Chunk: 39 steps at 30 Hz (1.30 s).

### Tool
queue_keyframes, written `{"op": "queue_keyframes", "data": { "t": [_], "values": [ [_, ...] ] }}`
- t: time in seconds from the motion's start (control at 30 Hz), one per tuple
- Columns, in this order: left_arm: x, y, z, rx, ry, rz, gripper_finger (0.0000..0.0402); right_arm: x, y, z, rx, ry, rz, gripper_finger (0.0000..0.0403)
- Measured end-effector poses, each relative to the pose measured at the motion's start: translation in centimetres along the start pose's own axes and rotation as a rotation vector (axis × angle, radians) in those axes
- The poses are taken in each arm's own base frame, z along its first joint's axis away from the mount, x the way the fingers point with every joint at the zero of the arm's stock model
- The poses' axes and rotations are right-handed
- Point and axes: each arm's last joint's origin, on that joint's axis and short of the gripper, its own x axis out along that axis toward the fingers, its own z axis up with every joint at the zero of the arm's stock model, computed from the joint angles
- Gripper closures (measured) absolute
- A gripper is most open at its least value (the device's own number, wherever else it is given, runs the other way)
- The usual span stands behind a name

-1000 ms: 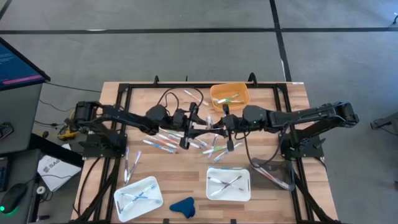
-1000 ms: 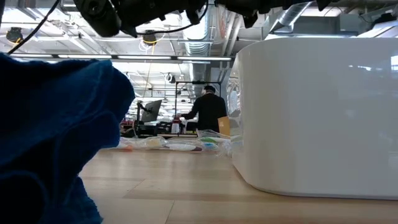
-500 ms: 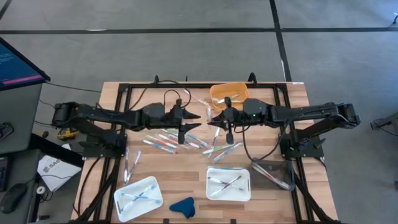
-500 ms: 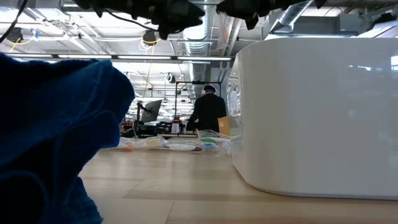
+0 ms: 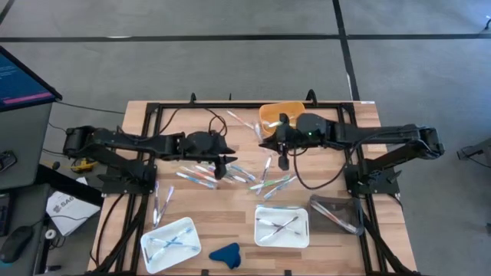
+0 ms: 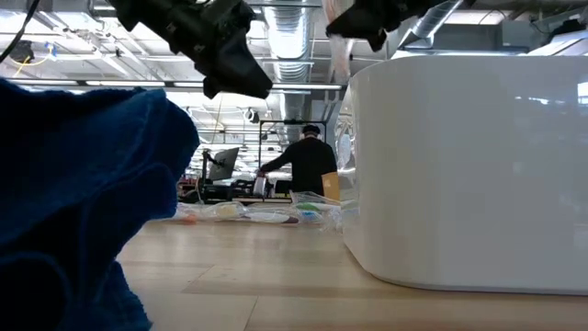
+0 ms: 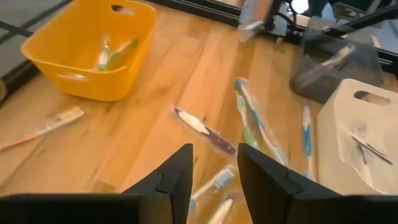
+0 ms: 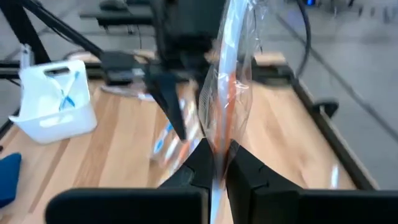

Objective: Pick & Place Toothbrushes
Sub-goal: Put the orange toothbrush into the black bin

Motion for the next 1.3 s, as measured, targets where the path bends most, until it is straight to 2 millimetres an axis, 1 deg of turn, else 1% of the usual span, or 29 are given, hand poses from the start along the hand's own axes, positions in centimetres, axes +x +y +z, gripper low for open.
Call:
{"op": "queue_keyframes", "data": {
  "t": [0.13,0.27,0.5,0.6,0.8,0.97,1.13,1.3],
  "values": [
    [-0.1,-0.5,-0.1,0.007,0.007,-0.032,0.0290,-0.5,0.1,0.2,0.053,0.098,-0.059,0.0389],
    [-0.1,-0.5,-0.1,0.019,0.006,-0.034,0.0295,-1.4,0.4,0.1,0.110,0.247,-0.075,0.0389],
    [-0.1,-0.5,-0.1,0.026,0.006,-0.034,0.0296,-3.3,2.2,-0.1,0.180,0.477,-0.106,0.0384],
    [-0.1,-0.5,-0.1,0.026,0.003,-0.034,0.0297,-4.3,3.3,-0.5,0.195,0.569,-0.132,0.0389],
    [-0.1,-0.5,0.0,0.025,-0.009,-0.037,0.0298,-6.0,6.4,-1.5,0.215,0.712,-0.140,0.0389],
    [-0.1,-0.7,0.4,0.017,-0.045,-0.047,0.0298,-7.4,8.6,-2.4,0.235,0.787,-0.161,0.0389],
    [-0.2,-1.7,0.4,0.014,-0.069,-0.084,0.0298,-8.9,10.5,-3.1,0.250,0.851,-0.177,0.0389],
    [-0.6,-3.4,0.7,0.021,-0.132,-0.152,0.0298,-10.0,12.4,-3.5,0.230,0.855,-0.145,0.0389]
  ]
}}
